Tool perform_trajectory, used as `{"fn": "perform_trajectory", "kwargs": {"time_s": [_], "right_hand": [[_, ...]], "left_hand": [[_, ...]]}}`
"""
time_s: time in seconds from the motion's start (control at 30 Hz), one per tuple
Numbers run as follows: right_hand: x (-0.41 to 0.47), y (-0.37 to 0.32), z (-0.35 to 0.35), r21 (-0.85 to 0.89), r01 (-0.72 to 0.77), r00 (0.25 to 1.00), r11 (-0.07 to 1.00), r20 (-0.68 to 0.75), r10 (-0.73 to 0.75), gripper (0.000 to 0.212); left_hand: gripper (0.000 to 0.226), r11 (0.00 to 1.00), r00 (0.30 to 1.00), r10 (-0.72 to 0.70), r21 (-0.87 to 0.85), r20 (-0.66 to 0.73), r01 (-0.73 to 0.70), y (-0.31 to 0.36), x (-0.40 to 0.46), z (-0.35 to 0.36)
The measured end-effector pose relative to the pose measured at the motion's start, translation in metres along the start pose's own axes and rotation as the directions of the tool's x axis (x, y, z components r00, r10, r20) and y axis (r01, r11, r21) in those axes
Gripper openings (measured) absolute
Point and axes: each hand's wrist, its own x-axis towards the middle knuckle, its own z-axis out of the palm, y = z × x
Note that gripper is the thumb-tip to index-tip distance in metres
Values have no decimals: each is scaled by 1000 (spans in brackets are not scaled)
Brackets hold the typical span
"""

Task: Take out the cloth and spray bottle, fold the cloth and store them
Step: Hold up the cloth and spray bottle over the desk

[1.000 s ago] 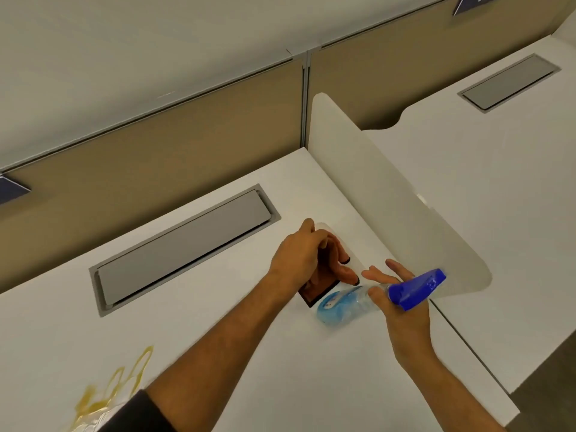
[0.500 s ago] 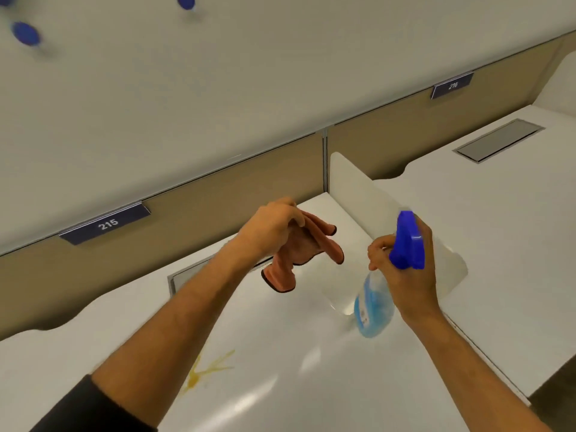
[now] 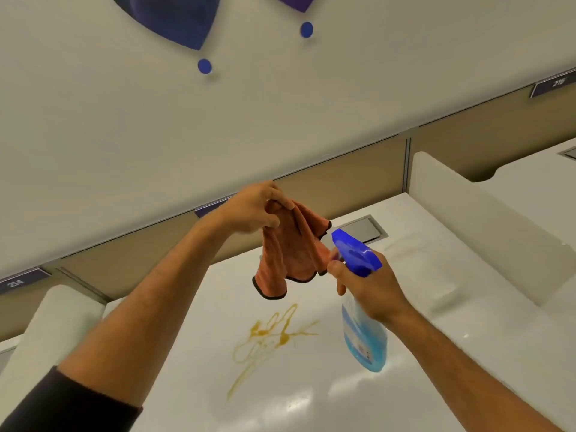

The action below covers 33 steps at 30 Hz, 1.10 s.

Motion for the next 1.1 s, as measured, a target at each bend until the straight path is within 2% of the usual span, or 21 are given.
{"fn": "perform_trajectory", "kwargs": {"time_s": [0.13,0.33,0.47,0.53,0.63,0.77,0.9,1.0,1.1], "right_hand": [[-15,-2,45,-51,-16,1000,999,14,16,22],[-30,14,69,-87,-138,990,987,-4,138,29],[-26,16,67,-98,-186,972,978,-165,169,29],[-19,9,65,-76,-167,968,983,-203,149,27],[-14,-8,64,-48,-69,983,996,-176,59,26],[-23,-10,76,-115,18,991,993,-126,-33,25],[-34,21,77,-183,-106,993,977,-63,96,24],[-36,47,62,-238,-207,973,949,-151,175,25],[-31,52,49,-142,-230,949,963,-254,189,22]], "left_hand": [[39,999,998,-30,-19,-52,29,-18,-34,-17],[40,998,993,-50,-44,-104,46,-38,-66,-32],[40,998,994,-30,-61,-109,23,-44,-76,-35],[40,998,995,-17,-64,-103,11,-45,-78,-35],[41,998,996,-1,-66,-92,-5,-43,-80,-35],[42,998,994,16,-65,-111,-23,-39,-79,-35],[42,993,991,19,-110,-131,-34,-36,-77,-35],[42,992,992,20,-123,-125,-35,-33,-76,-33],[41,993,993,18,-115,-116,-31,-30,-74,-29]]}}
